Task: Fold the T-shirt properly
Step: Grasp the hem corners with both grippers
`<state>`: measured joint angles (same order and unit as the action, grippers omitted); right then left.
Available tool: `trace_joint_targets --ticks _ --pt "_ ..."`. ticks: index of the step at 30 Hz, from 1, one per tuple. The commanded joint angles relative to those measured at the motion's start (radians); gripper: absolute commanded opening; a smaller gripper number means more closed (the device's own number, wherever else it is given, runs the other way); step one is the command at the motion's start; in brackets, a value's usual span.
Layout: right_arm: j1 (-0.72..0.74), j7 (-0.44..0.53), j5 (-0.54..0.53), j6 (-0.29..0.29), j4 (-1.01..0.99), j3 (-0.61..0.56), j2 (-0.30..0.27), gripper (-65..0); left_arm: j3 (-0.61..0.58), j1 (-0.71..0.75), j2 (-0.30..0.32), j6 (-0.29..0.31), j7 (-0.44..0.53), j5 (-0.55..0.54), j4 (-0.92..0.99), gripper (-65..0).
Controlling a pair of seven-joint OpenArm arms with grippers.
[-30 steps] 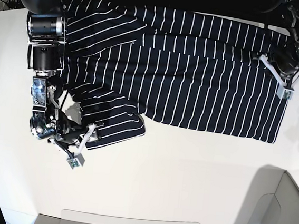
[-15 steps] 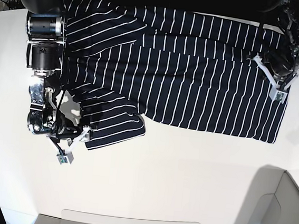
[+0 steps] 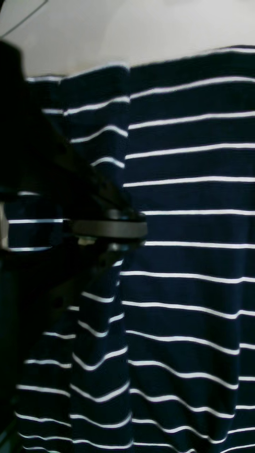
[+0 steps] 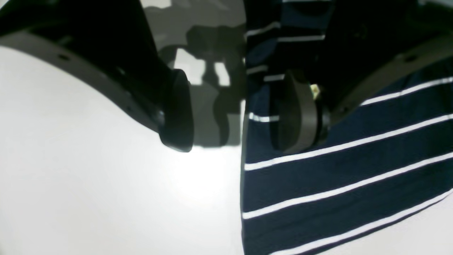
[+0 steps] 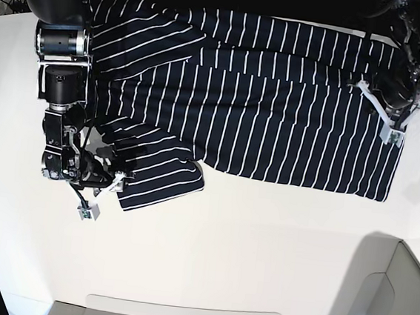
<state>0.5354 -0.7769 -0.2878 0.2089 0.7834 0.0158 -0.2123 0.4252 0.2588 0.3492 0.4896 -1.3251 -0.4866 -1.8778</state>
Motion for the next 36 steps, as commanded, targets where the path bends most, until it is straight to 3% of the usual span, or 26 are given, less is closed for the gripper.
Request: trace_joint_targets --ticks 1,6,11,14,17,24,31,36 --pt "0.028 -0.008 -0.008 0.005 0.008 -0.003 0.006 -27.6 0.010 -0.022 0.018 -0.001 0.011 -0.004 -0.015 -65.0" --pt "0.030 -0.008 -0.008 0.005 0.008 -0.003 0.009 -27.6 0.010 -0.120 0.024 -0.001 0.011 -0.002 -0.007 -64.3" --pt "0.032 -0.008 -0.008 0.005 0.008 -0.003 0.009 -27.6 0.005 -0.283 0.066 -0.001 0.020 -0.002 0.113 -48.1" --pt "0.032 -0.008 -0.008 0.005 0.008 -0.003 0.006 -27.6 0.001 -0.375 0.090 -0.001 0.049 -0.002 0.238 -44.8" --pt "0.032 -0.008 -0.006 0.005 0.008 -0.003 0.003 -27.6 -0.019 -0.456 0.133 -0.001 0.135 -0.002 0.422 -44.6" --pt "0.032 -0.011 -0.006 0.005 0.008 -0.003 0.003 -27.6 -0.231 -0.619 0.273 -0.001 0.437 -0.002 0.912 -44.4" --pt "0.032 -0.013 -0.006 0.005 0.008 -0.003 0.003 -27.6 -0.377 -0.729 0.316 -0.001 0.605 -0.002 1.148 -42.3" --pt "0.032 -0.013 -0.006 0.005 0.008 -0.003 0.006 -27.6 -0.395 -0.774 0.317 0.001 0.680 -0.001 1.262 -42.2"
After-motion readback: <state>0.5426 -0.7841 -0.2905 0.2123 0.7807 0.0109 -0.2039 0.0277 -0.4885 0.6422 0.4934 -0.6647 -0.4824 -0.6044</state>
